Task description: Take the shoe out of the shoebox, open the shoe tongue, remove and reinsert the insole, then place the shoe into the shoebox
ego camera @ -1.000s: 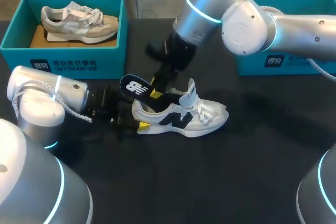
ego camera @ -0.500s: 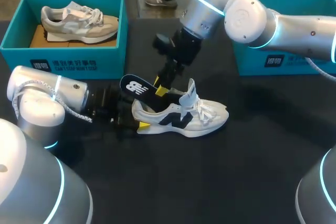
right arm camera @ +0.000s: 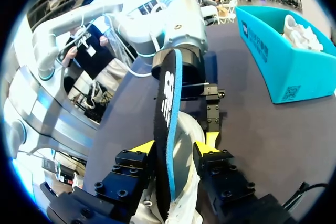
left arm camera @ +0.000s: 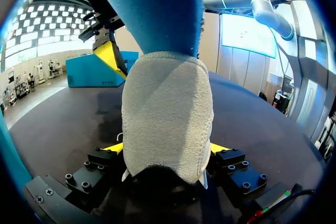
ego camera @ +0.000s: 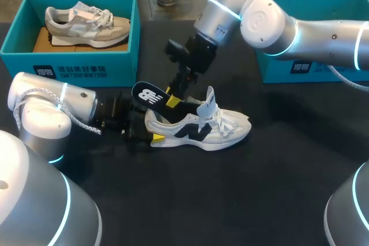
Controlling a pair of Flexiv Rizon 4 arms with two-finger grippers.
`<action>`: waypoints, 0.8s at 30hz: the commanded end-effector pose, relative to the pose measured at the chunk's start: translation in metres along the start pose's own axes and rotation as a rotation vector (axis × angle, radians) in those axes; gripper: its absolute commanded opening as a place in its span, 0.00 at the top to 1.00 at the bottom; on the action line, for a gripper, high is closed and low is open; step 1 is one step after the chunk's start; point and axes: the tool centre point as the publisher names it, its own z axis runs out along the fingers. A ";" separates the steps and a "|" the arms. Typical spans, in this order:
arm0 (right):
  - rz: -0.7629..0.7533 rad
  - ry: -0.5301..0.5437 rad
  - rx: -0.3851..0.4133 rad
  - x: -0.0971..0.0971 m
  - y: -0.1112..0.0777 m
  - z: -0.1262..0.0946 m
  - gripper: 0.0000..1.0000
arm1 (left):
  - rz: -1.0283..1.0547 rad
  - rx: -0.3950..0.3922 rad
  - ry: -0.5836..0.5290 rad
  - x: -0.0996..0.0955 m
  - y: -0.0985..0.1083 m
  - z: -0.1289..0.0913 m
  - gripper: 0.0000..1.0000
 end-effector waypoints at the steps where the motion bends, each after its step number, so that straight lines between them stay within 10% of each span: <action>1: -0.003 -0.004 -0.032 0.004 -0.002 0.004 0.56 | -0.001 -0.002 0.001 0.000 0.001 0.000 1.00; 15: 0.003 0.010 -0.073 0.004 0.013 0.014 0.62 | -0.001 -0.002 0.001 0.000 0.001 0.000 1.00; 21: 0.008 0.015 -0.071 0.002 0.013 0.014 1.00 | -0.001 -0.002 0.001 0.000 0.001 0.000 1.00; 24: 0.006 0.013 -0.068 0.004 0.014 0.011 1.00 | -0.001 -0.002 0.001 0.000 0.001 0.000 1.00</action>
